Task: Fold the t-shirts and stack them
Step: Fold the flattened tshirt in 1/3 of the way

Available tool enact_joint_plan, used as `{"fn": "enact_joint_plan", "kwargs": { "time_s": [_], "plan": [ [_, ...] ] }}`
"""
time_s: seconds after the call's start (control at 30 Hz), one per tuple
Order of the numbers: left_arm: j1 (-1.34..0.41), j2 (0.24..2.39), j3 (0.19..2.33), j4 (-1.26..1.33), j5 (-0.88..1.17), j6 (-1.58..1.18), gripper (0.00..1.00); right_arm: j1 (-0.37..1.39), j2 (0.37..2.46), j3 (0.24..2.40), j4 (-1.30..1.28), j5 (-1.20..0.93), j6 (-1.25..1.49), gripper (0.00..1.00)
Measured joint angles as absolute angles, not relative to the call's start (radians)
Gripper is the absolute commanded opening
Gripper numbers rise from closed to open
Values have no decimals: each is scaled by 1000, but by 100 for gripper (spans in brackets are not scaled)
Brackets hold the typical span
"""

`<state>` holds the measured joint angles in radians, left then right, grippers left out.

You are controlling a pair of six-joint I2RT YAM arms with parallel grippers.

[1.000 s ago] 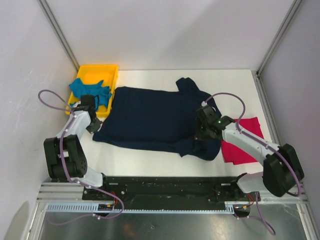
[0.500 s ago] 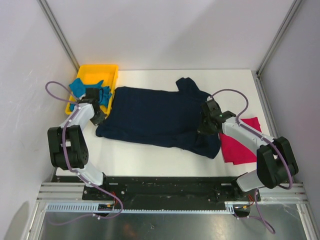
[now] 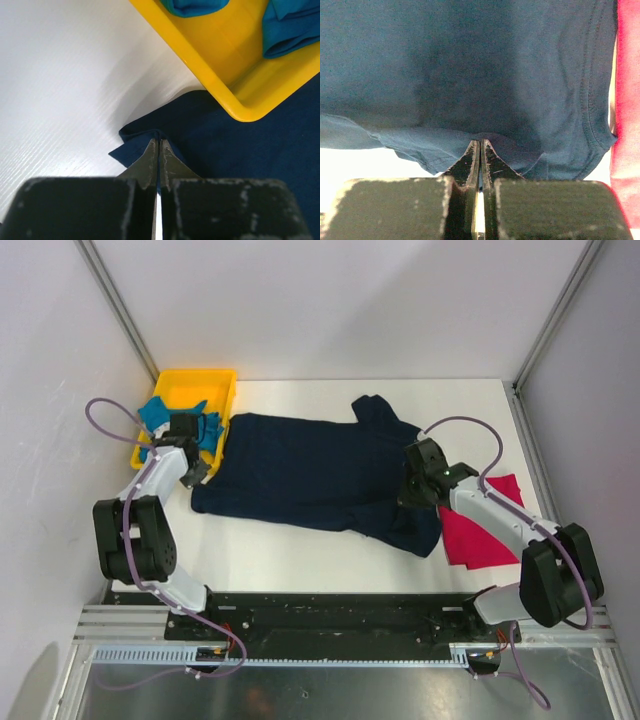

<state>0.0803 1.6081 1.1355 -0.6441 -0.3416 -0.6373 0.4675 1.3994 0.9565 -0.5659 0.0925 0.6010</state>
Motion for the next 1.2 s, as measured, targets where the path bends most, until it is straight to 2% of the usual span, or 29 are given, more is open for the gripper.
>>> {"fn": "enact_joint_plan", "kwargs": {
  "time_s": [0.37, 0.9, 1.2],
  "plan": [
    [80, 1573, 1144, -651, -355, -637, 0, 490, 1382, 949, -571, 100, 602, 0],
    [50, 1737, 1245, -652, -311, -627, 0, 488, 1380, 929, -569, 120, 610, 0],
    [41, 1758, 1267, -653, -309, -626, 0, 451, 1391, 930, -556, 118, 599, 1]
  ]
}}
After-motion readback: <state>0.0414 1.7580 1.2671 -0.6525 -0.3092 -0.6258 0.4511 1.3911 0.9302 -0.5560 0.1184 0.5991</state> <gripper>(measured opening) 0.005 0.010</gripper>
